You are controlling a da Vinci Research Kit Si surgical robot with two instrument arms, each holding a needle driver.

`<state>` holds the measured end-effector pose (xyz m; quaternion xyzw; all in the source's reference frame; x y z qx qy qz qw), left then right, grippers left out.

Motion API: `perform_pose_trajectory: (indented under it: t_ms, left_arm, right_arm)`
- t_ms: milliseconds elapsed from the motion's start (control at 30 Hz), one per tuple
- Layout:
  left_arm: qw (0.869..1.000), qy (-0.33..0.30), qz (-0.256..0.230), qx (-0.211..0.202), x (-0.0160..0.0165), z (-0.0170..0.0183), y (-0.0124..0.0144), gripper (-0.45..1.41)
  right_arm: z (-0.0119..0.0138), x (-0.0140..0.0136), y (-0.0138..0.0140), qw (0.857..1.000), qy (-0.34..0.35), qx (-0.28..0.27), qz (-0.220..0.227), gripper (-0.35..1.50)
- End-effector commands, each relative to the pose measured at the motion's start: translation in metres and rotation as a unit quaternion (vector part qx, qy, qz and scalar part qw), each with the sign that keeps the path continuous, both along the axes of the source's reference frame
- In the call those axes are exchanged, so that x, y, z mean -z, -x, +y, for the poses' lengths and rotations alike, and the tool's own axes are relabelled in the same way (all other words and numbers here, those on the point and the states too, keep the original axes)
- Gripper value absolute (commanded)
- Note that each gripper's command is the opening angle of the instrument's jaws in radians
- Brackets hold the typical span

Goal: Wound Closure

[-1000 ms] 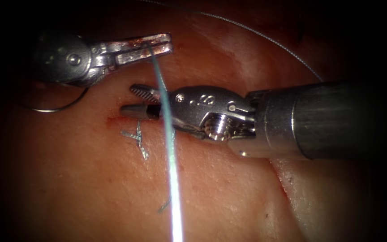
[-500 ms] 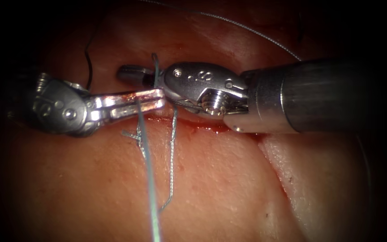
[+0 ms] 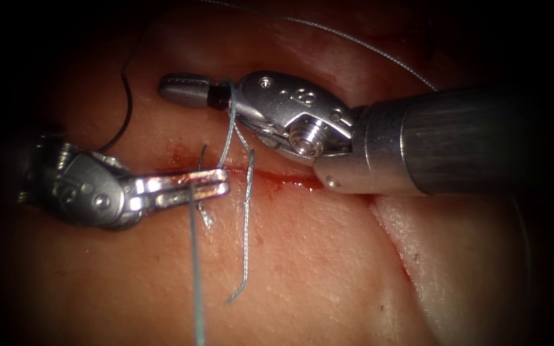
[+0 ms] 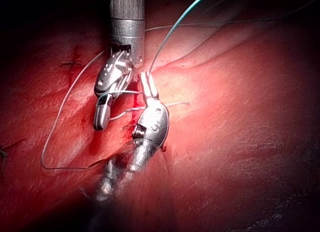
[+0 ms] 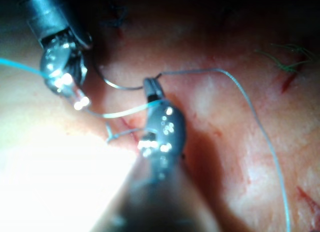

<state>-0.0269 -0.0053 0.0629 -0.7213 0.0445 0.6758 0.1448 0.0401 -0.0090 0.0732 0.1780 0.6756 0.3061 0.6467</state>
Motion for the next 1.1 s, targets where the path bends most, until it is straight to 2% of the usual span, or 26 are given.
perform_pose_trajectory:
  t_ms: [33, 167, 233, 333, 600, 733, 900, 1100]
  left_arm:
    - [1.0, 0.001, 0.0, 0.0, -0.0008, -0.0002, 0.0003, -0.45]
    - [1.0, -0.003, 0.0, 0.001, -0.0017, -0.0002, -0.0003, -0.45]
    - [1.0, -0.001, 0.001, 0.001, -0.0023, -0.0003, -0.0006, -0.45]
    - [1.0, -0.003, 0.0, 0.001, -0.0033, -0.0004, -0.0011, -0.45]
    - [1.0, -0.004, 0.003, 0.006, -0.0057, -0.0001, -0.0023, -0.45]
    - [1.0, -0.008, 0.003, 0.011, -0.007, -0.0002, -0.003, -0.45]
    - [1.0, -0.009, 0.004, 0.01, -0.0079, 0.0, -0.0028, -0.45]
    - [1.0, -0.014, 0.009, 0.011, -0.009, 0.0001, -0.0019, -0.45]
  right_arm:
    - [-0.0002, 0.0002, -0.0004, 1.0, -0.001, 0.008, 0.013, 0.14]
    - [-0.0005, 0.0011, 0.0003, 0.999, -0.004, 0.027, 0.042, 0.19]
    - [-0.0007, 0.0014, 0.0006, 0.998, -0.004, 0.038, 0.054, 0.34]
    - [-0.0011, 0.0019, 0.001, 0.997, -0.009, 0.047, 0.061, 0.41]
    - [-0.0016, 0.0023, 0.0025, 0.995, -0.008, 0.051, 0.086, 0.36]
    - [-0.002, 0.0024, 0.0038, 0.994, -0.008, 0.054, 0.091, 0.24]
    - [-0.0022, 0.0024, 0.0044, 0.994, -0.006, 0.05, 0.101, 0.21]
    - [-0.0026, 0.0021, 0.0044, 0.989, -0.001, 0.083, 0.125, 0.21]
